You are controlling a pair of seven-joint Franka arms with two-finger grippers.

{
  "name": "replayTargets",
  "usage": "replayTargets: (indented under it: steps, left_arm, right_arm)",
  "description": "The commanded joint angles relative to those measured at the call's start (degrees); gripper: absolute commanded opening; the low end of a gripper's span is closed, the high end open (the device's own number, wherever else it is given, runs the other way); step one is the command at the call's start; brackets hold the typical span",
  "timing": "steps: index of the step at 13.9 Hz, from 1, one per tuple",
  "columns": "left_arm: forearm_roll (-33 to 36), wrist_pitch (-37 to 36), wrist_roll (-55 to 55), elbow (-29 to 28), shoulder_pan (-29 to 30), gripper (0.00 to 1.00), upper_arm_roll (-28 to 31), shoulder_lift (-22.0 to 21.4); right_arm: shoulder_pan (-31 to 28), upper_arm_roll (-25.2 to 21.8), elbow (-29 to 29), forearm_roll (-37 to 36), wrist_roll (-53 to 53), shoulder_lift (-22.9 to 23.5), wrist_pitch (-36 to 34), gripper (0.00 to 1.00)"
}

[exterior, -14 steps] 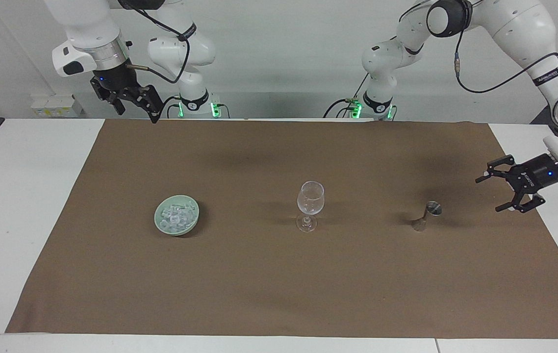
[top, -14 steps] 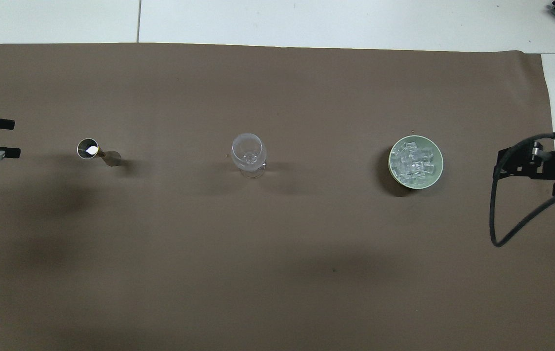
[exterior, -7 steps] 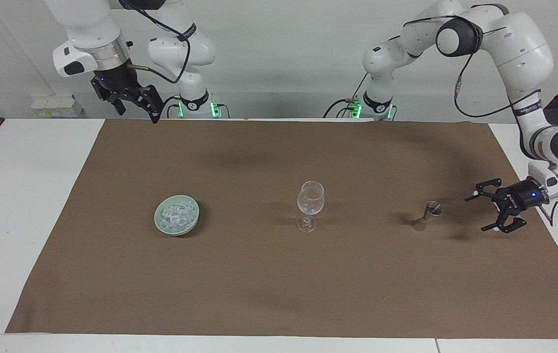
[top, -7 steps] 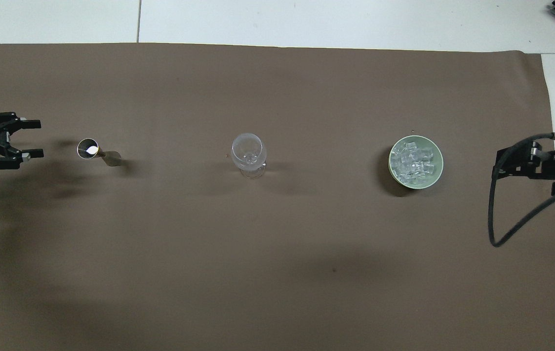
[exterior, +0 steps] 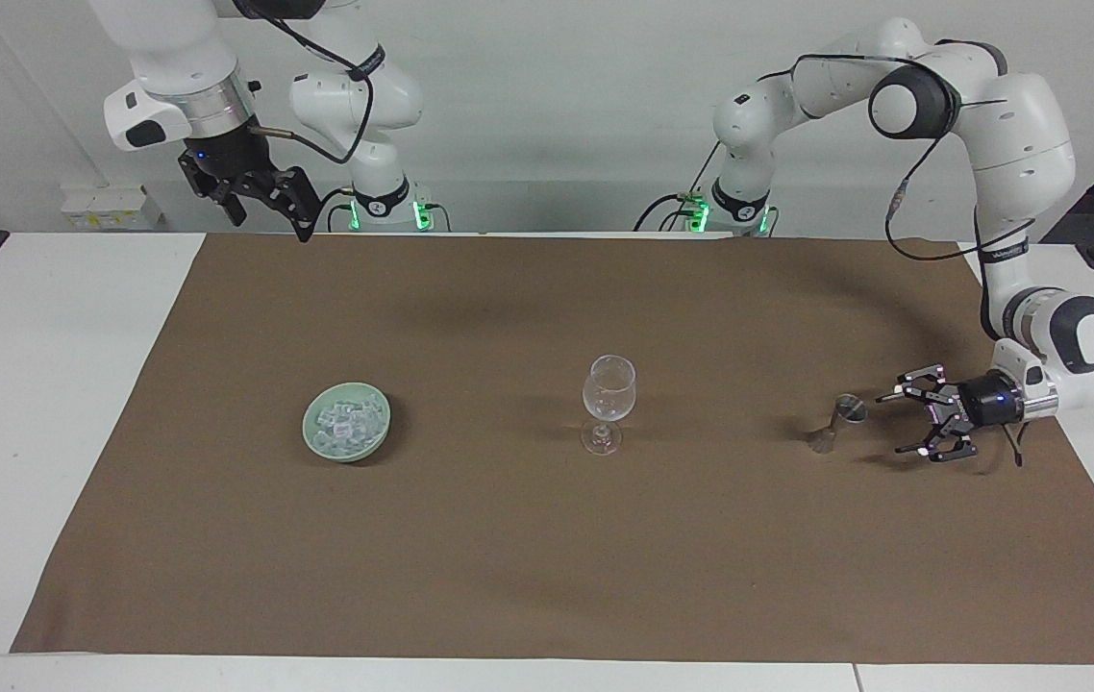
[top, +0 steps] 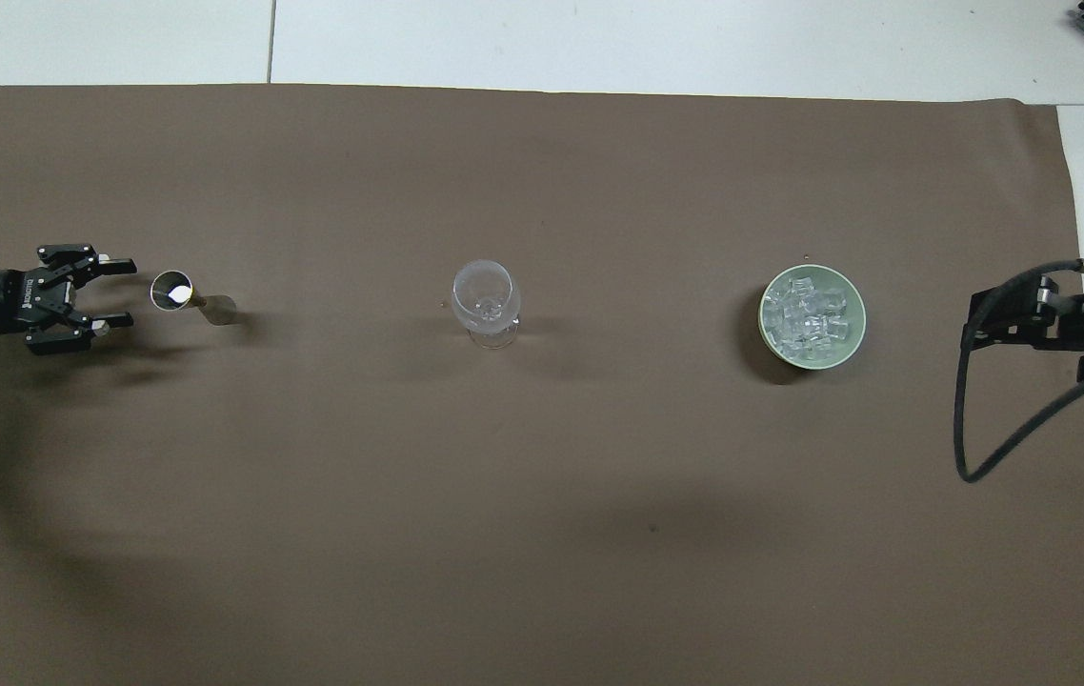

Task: Pour wine and add ice with both arms
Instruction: 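Move the left gripper to the small silver metal cup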

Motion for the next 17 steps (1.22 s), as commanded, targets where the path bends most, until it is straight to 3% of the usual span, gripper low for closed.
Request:
replayTargets:
  steps: [1, 8, 11, 17]
  left_arm:
    - [-2.6, -2.5, 6.6, 0.4, 1.0, 0.75, -1.9, 2.4]
    - [-5.0, -5.3, 11.6, 0.4, 1.1, 0.72, -3.8, 5.5]
    - [-5.5, -5.2, 12.2, 0.4, 1.2, 0.64, -4.2, 5.6]
    - [-5.8, -5.1, 14.6, -0.2, 0.4, 0.64, -4.4, 5.7]
  right_arm:
    - [-1.0, 0.1, -1.0, 1.5, -1.8, -0.5, 2.0, 1.0]
    - [-0.8, 0.1, -1.3, 1.5, -1.7, -0.4, 3.6, 1.0]
    - [-0.7, 0.1, -1.4, 1.5, -1.5, -0.5, 3.6, 1.0]
    - [-0.7, 0.1, -1.5, 1.5, -1.9, -0.5, 3.5, 1.0]
